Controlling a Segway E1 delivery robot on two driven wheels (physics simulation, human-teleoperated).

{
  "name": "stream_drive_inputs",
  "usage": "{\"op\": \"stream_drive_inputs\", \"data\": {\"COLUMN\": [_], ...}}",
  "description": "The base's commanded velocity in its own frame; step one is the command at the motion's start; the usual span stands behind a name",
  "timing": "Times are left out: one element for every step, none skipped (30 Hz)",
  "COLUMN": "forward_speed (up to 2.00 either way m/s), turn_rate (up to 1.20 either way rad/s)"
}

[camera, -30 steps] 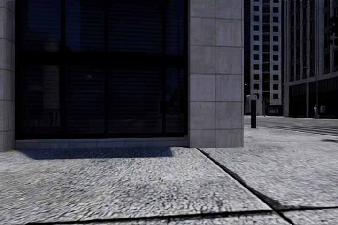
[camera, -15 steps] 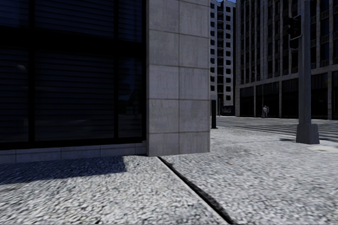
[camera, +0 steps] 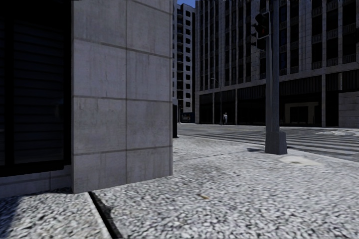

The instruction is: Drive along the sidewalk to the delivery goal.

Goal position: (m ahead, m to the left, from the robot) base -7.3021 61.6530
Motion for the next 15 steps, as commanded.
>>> {"op": "stream_drive_inputs", "data": {"forward_speed": [2.00, 2.00, 2.00, 2.00, 2.00, 2.00, 2.00, 2.00, 2.00, 2.00, 2.00, 2.00, 2.00, 2.00, 2.00], "turn_rate": [-0.67, -0.67, -0.67, -0.69, -0.69, -0.69, -0.70, -0.70, -0.70, -0.70, -0.70, -0.70, -0.70, -0.63, -0.50]}}
